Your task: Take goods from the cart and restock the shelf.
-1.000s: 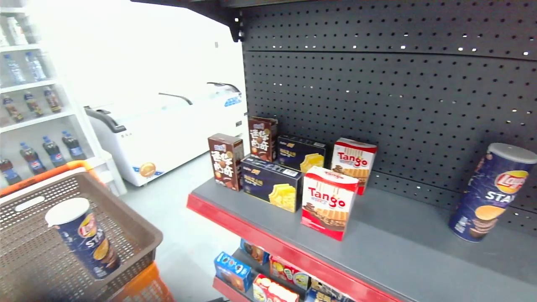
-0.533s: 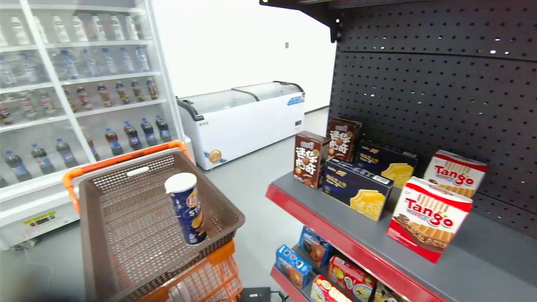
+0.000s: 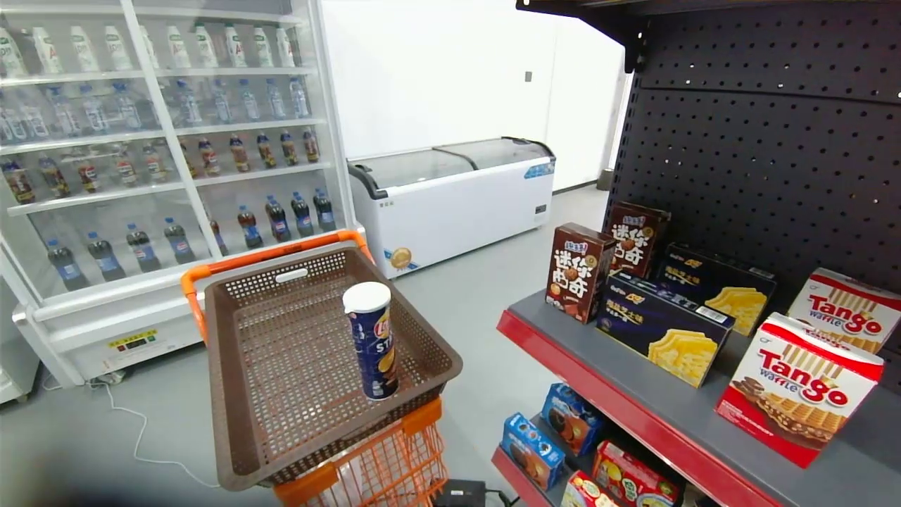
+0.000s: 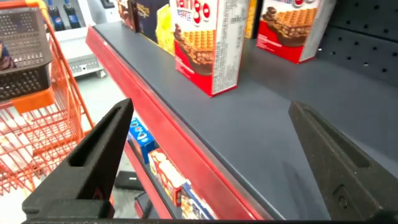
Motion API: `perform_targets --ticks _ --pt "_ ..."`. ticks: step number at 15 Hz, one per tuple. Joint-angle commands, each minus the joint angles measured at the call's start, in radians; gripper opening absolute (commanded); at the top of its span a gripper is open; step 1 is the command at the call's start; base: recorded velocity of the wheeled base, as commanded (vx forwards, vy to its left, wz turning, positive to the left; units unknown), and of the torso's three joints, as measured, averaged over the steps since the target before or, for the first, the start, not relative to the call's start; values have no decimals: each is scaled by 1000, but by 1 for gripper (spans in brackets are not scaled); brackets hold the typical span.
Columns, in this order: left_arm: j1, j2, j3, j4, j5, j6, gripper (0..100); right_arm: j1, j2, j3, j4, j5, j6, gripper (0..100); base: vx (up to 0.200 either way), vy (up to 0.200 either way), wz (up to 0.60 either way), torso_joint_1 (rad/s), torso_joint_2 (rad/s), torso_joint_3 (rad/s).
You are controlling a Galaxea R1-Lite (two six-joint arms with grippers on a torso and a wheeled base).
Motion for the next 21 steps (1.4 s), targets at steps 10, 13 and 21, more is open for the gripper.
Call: perform_targets --ticks 10,13,21 --pt "-50 1110 -329 -356 -8 61 100 1 1 0 0 1 -1 100 0 0 0 0 0 0" --pt "-168 1299 -329 -434 -14 61 100 1 1 0 0 1 -1 100 0 0 0 0 0 0" --pt "-273 1727 -510 -647 71 61 100 1 1 0 0 1 -1 100 0 0 0 0 0 0"
